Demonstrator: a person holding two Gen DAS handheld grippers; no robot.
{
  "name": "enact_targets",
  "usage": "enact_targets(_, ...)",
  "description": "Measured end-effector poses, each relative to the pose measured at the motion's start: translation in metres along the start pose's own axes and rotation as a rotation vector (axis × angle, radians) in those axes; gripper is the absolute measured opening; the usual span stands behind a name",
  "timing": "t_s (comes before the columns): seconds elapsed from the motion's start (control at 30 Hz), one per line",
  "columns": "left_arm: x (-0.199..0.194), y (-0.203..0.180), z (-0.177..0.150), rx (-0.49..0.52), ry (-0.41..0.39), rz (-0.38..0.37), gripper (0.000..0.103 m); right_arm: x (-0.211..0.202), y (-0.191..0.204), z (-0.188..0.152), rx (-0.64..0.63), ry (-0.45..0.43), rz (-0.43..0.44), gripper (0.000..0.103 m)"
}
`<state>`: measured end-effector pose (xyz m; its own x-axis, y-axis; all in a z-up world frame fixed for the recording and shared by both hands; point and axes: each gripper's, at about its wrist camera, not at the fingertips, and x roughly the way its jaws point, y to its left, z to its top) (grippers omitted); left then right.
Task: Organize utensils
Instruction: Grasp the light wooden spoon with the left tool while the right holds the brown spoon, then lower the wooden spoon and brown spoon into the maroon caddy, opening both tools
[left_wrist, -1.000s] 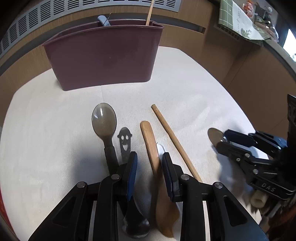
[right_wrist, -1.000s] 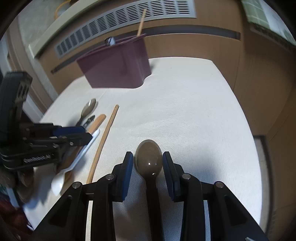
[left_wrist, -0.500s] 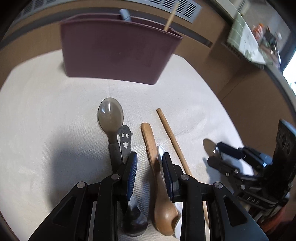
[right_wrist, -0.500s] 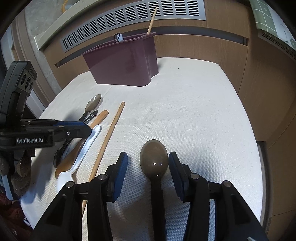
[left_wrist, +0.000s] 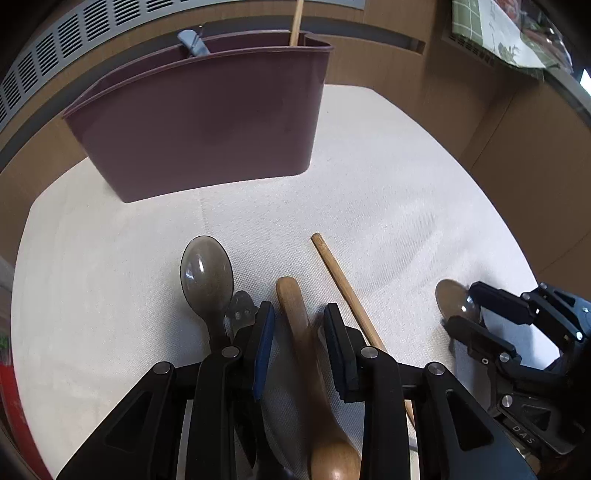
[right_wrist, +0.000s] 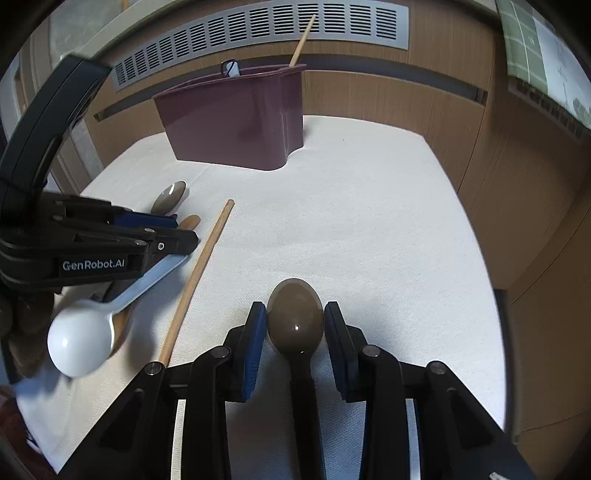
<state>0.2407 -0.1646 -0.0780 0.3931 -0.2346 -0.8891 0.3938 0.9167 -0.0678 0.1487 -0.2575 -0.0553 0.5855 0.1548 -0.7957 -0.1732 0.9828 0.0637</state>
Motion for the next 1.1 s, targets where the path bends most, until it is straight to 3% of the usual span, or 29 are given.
enact_targets(0.07, 0.0, -0.001, 0.002, 0.004, 0.002, -0.001, 0.026, -0.003, -0.003, 0.001, 0.017, -0.011, -0.002, 0.03)
enact_targets(0.13, 0.0, -0.001, 0.003, 0.003, -0.019, -0.003, 0.015, -0.008, -0.006, 0.002, 0.043, -0.026, 0.002, 0.03)
enact_targets(0.2, -0.004, 0.002, -0.001, -0.018, -0.045, -0.03, 0.013, -0.017, -0.009, 0.004, 0.067, -0.053, 0.002, 0.03)
enact_targets(0.37, -0.058, 0.016, -0.03, -0.088, -0.217, -0.137, 0.013, -0.047, -0.006, -0.001, 0.075, -0.148, 0.018, 0.03)
enact_targets(0.6, -0.11, 0.036, -0.054, -0.115, -0.364, -0.145, 0.013, -0.063, 0.004, 0.005, 0.072, -0.175, 0.015, 0.03)
enact_targets(1.1, -0.131, 0.046, -0.061, -0.131, -0.443, -0.133, 0.013, -0.069, 0.016, 0.016, 0.045, -0.183, -0.003, 0.03)
